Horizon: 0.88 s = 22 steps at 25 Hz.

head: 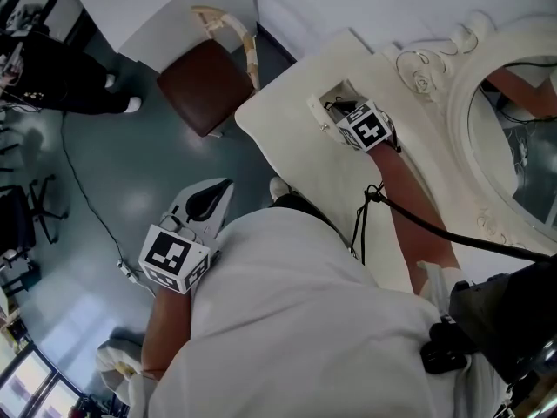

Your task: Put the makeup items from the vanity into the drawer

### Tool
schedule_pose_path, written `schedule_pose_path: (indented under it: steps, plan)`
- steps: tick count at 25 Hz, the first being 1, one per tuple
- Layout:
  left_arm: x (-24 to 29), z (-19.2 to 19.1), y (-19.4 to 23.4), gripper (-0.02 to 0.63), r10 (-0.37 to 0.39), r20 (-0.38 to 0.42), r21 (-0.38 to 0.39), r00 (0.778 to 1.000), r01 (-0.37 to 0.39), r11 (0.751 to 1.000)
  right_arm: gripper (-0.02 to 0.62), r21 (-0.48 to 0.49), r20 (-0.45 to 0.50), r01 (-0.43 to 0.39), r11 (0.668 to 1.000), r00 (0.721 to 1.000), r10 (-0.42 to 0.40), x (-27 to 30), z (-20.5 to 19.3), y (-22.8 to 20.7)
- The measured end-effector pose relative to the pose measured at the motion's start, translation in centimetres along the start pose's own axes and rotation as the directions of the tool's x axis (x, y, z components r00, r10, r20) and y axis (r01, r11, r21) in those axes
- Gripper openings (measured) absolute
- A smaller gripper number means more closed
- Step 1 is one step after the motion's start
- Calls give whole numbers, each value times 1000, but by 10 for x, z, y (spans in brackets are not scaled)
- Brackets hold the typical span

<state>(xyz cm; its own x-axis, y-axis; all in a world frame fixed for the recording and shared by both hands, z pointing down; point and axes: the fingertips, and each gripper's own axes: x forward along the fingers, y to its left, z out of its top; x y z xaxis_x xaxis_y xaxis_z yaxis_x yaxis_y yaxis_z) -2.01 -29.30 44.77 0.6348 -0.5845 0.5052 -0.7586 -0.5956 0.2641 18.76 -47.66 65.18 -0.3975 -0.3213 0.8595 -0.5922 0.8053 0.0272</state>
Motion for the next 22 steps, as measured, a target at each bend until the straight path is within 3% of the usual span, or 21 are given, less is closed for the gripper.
schedule_pose_path:
  steps: [15, 22]
  plan:
    - [-10, -7, 4, 2, 4, -1, -21, 1000, -4, 1000, 33, -16, -75, -19, 1000, 997, 18, 12, -8, 4]
    - [-25, -14, 3, 2, -17, -2, -10, 1000, 16, 1000, 71, -18, -36, 24, 1000, 999, -24, -6, 1, 7]
